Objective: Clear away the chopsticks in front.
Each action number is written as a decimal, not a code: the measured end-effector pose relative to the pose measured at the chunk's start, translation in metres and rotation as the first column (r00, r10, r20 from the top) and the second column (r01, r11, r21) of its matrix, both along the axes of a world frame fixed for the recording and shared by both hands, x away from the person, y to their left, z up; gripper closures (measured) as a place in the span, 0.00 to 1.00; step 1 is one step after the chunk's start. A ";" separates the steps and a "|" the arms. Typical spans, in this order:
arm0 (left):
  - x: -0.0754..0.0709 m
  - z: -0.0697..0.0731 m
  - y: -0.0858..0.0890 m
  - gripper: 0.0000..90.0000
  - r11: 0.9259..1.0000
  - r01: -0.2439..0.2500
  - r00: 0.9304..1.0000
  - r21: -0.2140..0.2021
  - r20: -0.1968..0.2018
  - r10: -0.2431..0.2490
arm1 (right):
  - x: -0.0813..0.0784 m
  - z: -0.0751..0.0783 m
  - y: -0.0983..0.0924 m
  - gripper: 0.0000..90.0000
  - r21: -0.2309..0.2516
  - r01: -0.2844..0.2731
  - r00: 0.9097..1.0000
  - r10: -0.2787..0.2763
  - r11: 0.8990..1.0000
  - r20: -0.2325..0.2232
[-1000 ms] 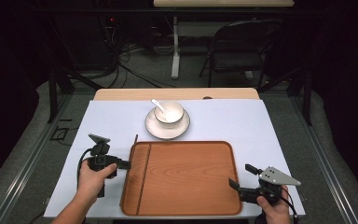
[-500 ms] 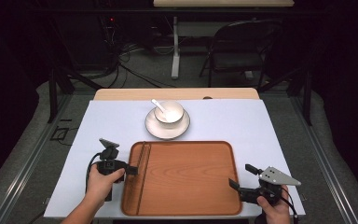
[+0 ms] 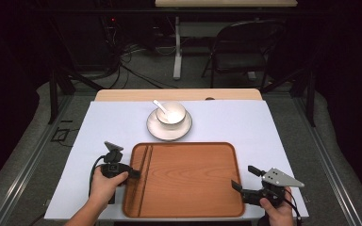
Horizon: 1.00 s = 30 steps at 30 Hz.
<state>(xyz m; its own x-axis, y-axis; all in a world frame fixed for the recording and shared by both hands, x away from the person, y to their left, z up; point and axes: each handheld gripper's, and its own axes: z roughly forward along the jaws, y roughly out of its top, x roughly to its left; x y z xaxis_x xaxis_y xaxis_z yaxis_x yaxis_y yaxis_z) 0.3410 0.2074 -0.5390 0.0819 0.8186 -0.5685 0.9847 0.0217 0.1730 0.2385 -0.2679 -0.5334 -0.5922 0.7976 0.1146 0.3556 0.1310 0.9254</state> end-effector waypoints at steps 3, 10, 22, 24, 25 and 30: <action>0.000 0.000 0.000 0.94 1.000 -0.006 1.000 -0.001 0.000 0.006 | 0.000 0.000 0.000 0.16 0.000 0.000 1.000 0.000 1.000 0.000; 0.000 -0.002 0.002 0.90 1.000 -0.008 1.000 -0.012 -0.006 0.008 | 0.000 0.000 0.000 0.16 -0.002 0.000 1.000 0.000 1.000 0.001; -0.006 0.013 0.012 0.76 1.000 -0.016 0.997 -0.025 0.077 0.018 | 0.000 0.000 0.000 0.16 -0.002 0.000 1.000 0.000 1.000 0.001; -0.008 0.016 0.014 0.71 0.999 -0.022 0.995 -0.023 0.095 0.024 | 0.000 0.000 0.000 0.16 -0.002 0.001 1.000 -0.001 1.000 0.002; -0.009 0.017 0.016 0.67 0.999 -0.026 0.994 -0.023 0.108 0.028 | 0.000 0.000 0.000 0.16 0.000 0.001 1.000 -0.001 1.000 0.000; -0.013 0.023 0.024 0.56 0.998 -0.047 0.987 -0.048 0.149 0.054 | 0.000 0.000 0.000 0.16 -0.002 0.002 1.000 -0.002 1.000 0.000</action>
<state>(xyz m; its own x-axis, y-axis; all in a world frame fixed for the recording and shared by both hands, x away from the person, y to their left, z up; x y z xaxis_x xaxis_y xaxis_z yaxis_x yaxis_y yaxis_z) 0.3283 0.2314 -0.5158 0.1284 0.7982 -0.5886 0.9450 0.0816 0.3168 0.2389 -0.2682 -0.5335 -0.5905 0.7990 0.1132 0.3560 0.1320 0.9251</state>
